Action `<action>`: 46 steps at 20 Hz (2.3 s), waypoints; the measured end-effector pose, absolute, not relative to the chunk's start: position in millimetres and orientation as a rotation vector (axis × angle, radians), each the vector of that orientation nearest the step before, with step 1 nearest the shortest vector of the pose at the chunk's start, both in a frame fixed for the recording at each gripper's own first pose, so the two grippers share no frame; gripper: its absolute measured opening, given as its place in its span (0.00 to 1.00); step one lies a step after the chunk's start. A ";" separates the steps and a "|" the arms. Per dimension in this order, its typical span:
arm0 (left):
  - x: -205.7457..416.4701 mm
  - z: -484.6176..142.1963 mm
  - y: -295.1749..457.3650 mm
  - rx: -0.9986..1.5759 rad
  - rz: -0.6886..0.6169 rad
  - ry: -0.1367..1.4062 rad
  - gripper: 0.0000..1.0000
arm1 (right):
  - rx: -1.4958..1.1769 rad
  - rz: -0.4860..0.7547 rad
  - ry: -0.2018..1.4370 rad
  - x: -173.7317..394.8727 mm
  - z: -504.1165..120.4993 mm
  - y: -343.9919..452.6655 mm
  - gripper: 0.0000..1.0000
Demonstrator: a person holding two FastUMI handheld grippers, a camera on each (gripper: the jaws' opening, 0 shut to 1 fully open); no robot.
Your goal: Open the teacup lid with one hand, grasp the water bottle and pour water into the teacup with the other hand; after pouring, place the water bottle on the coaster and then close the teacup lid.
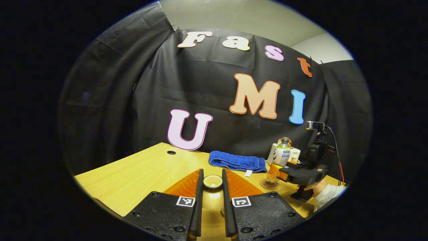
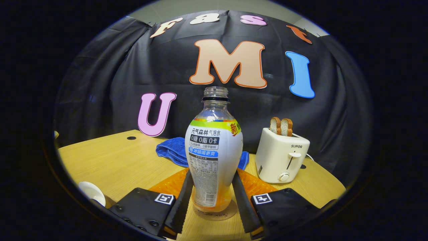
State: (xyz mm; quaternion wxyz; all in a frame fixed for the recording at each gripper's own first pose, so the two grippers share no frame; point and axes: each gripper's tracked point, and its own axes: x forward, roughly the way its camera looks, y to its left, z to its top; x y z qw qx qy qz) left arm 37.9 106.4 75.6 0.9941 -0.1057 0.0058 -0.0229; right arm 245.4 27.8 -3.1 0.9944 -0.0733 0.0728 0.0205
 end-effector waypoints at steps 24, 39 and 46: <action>34.7 80.2 86.0 -0.197 -0.089 0.005 0.25 | -0.036 0.022 0.179 240.6 -32.3 10.0 0.94; 58.6 54.1 24.5 -0.132 -0.184 0.042 0.25 | -0.088 0.050 -0.015 146.3 34.2 -13.3 0.94; 72.7 29.7 6.7 -0.053 -0.174 0.087 0.25 | -0.080 0.068 -0.030 124.5 35.9 -15.5 0.94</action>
